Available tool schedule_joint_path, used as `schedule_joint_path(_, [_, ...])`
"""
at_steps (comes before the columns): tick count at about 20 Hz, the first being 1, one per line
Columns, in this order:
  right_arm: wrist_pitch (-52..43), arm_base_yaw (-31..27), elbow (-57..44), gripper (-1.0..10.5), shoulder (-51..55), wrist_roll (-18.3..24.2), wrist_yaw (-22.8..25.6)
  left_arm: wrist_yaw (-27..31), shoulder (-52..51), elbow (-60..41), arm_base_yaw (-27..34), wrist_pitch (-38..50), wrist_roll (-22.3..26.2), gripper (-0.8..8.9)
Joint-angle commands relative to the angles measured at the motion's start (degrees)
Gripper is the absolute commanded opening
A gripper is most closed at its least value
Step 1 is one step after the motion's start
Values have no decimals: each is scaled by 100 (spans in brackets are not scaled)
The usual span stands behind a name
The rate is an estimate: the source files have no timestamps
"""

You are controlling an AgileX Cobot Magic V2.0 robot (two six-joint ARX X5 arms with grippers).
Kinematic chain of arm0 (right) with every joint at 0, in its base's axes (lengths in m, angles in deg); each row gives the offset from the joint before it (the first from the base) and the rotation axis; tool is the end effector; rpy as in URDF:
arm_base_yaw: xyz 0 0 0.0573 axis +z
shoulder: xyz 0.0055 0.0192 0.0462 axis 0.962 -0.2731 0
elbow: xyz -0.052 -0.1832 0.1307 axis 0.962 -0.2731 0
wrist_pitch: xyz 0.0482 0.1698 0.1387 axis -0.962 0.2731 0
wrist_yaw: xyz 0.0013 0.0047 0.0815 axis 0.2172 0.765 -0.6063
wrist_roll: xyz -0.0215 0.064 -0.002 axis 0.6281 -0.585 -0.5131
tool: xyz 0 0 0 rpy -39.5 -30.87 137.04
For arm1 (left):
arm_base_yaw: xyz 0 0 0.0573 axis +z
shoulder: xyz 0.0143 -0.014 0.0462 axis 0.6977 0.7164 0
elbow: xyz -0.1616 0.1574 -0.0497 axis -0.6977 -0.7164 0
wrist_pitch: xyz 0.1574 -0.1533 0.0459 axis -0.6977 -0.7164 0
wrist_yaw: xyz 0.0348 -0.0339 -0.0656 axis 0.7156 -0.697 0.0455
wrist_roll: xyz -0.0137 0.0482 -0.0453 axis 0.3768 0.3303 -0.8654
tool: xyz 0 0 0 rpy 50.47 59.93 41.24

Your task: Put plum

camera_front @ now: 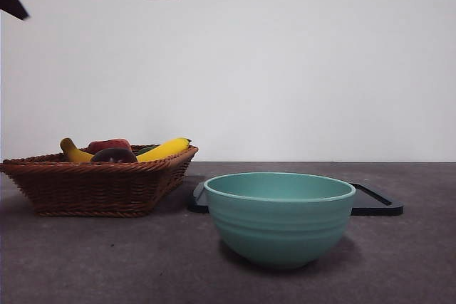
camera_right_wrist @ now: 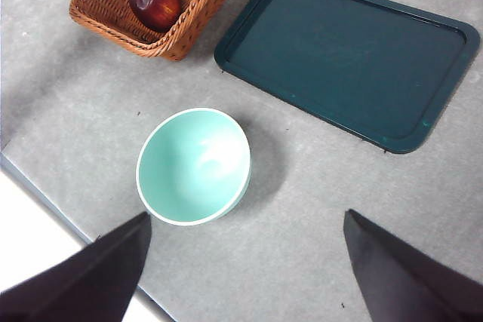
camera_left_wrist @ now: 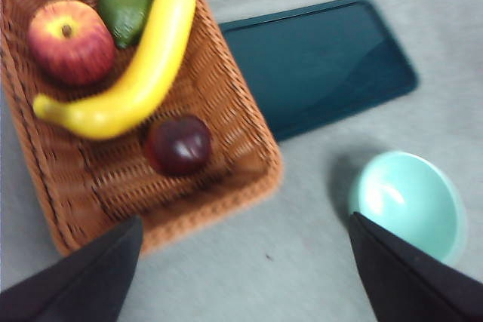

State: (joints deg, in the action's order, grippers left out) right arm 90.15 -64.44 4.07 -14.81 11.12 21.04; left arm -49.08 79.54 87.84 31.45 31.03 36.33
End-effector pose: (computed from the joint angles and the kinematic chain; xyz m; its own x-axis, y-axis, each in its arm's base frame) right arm 0.1368 0.0478 0.2988 0.4945 0.5731 -0.6535 -0.5331 0.7938 0.2927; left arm 0.2088 -0.0642 0.3080 0.5433 -0.4591 -0.7029 0.4479 0.8666 -0.2199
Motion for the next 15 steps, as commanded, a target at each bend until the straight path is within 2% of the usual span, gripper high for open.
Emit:
schedule_joint_path(1, [-52,20,116,410,-48,-46,-20,358,684,426,-210,35,-15,434])
schedule_joint_path(7, [-52,20,116,409,-48,-46,-17,907,2037,706,-568,452,-11,434])
schedule_joint_path(15, [-55,20,116,409,-48,-52,-20,1156,3198,706,-645,918,-9,435])
